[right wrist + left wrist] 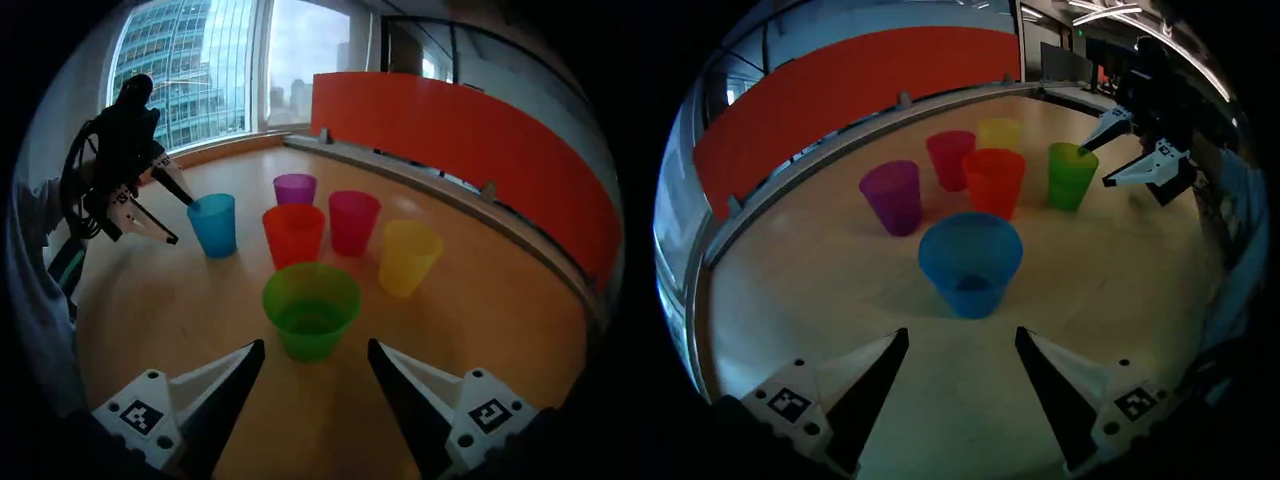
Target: Pour water
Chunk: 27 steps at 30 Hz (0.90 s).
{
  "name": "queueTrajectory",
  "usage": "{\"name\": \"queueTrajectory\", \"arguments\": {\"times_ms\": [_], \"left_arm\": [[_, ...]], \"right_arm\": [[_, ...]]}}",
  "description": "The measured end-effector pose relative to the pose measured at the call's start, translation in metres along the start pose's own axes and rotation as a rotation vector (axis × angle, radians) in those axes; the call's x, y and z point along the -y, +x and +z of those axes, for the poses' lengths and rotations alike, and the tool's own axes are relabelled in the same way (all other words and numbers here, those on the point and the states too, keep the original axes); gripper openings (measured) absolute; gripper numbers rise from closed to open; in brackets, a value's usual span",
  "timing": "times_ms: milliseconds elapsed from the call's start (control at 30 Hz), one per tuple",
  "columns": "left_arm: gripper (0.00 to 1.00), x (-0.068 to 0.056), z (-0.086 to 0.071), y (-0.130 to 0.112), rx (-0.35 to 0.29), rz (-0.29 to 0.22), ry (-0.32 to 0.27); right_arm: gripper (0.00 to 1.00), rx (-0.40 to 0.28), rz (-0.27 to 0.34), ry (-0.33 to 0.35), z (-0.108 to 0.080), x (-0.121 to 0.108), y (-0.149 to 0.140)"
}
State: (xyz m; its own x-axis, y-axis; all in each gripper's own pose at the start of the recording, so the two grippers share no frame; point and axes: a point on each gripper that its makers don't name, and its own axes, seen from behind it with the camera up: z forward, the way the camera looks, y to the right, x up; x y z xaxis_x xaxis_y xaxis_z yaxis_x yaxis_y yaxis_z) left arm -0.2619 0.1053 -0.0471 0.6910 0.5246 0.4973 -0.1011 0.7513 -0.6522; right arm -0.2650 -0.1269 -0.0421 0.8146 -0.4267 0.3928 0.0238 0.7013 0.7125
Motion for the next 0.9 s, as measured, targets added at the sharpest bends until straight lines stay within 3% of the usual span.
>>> {"name": "queueTrajectory", "arguments": {"times_ms": [500,667,900], "left_arm": [[1.00,0.020,-0.030,-0.002,-0.057,-0.103,0.110],[1.00,0.032,-0.041,0.003,-0.104,-0.152,0.174],[1.00,0.059,-0.063,0.021,-0.230,-0.217,0.295]], "right_arm": [[1.00,-0.075,0.072,-0.100,-0.046,-0.022,-0.003],[1.00,-0.127,0.098,-0.173,-0.059,-0.036,0.006],[1.00,-0.229,0.139,-0.279,-0.080,-0.053,0.025]]}}
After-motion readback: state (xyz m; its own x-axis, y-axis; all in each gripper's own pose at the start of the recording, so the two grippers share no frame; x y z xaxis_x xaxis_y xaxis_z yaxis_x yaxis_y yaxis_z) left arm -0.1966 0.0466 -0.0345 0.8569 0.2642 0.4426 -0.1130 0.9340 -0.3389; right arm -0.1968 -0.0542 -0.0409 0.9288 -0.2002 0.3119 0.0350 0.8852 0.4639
